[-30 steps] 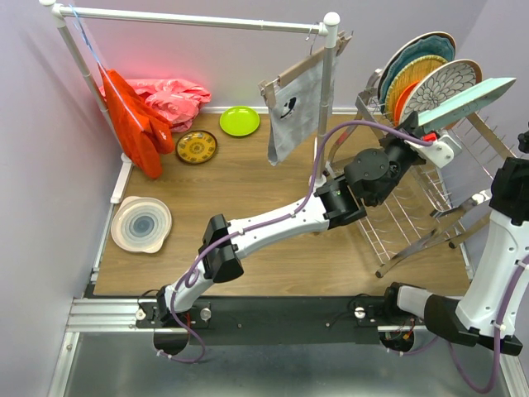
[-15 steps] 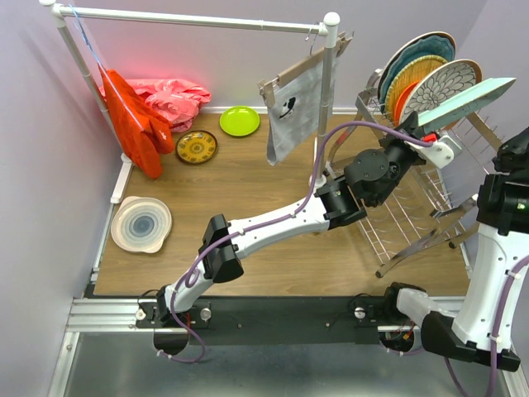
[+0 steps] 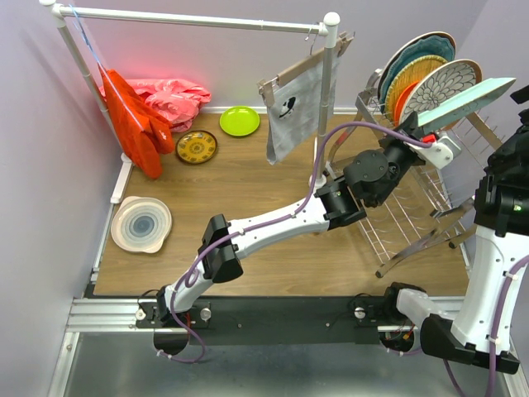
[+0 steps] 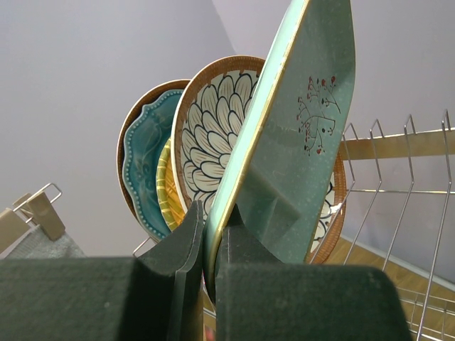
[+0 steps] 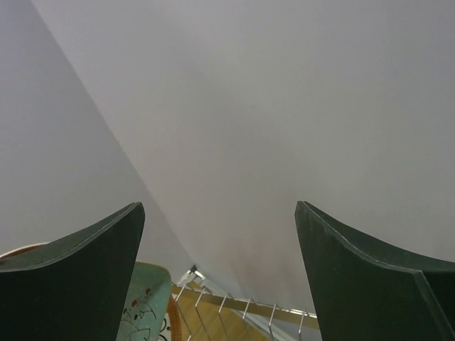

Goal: Load the plates into the dish rack
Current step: Insert the plate into the dish rack

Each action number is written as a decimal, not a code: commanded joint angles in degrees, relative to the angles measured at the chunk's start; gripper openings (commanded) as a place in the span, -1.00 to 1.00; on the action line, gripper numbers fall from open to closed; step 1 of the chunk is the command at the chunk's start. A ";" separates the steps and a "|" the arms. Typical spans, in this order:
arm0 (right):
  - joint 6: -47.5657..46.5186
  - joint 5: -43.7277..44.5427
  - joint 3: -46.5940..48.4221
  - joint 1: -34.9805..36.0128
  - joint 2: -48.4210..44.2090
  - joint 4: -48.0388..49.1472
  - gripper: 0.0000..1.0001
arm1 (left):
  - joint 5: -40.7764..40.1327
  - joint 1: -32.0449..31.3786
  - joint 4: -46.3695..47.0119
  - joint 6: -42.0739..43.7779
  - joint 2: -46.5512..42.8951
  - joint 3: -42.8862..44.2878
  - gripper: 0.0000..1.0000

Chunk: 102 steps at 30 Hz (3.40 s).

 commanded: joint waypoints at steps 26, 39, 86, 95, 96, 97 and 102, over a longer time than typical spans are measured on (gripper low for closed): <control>4.23 0.34 -1.26 -0.32 0.04 -3.01 0.92 | -1.15 -1.18 0.09 -1.36 -1.76 -3.19 -1.00; 4.32 0.69 -1.70 -0.32 0.04 -2.92 0.92 | -0.36 -1.53 -0.44 -2.24 -1.58 -3.99 -1.00; 4.93 1.66 -0.38 -0.32 0.57 -2.92 0.93 | 0.43 -2.68 -1.41 -2.76 -1.50 -5.22 -0.67; 4.67 1.83 -0.12 -0.32 0.66 -2.92 0.93 | 0.69 -2.85 -1.32 -2.85 -1.41 -5.22 -0.62; 4.67 2.01 0.06 -0.32 0.74 -2.92 0.93 | 0.69 -2.85 -1.32 -2.85 -1.41 -5.22 -0.62; 4.50 2.10 0.06 -0.32 0.75 -2.92 0.93 | 0.69 -2.85 -1.23 -2.94 -1.41 -5.13 -0.60; 4.23 2.27 0.41 -0.41 0.92 -2.83 0.93 | -0.53 -2.85 -1.05 -3.47 -0.88 -4.87 -0.62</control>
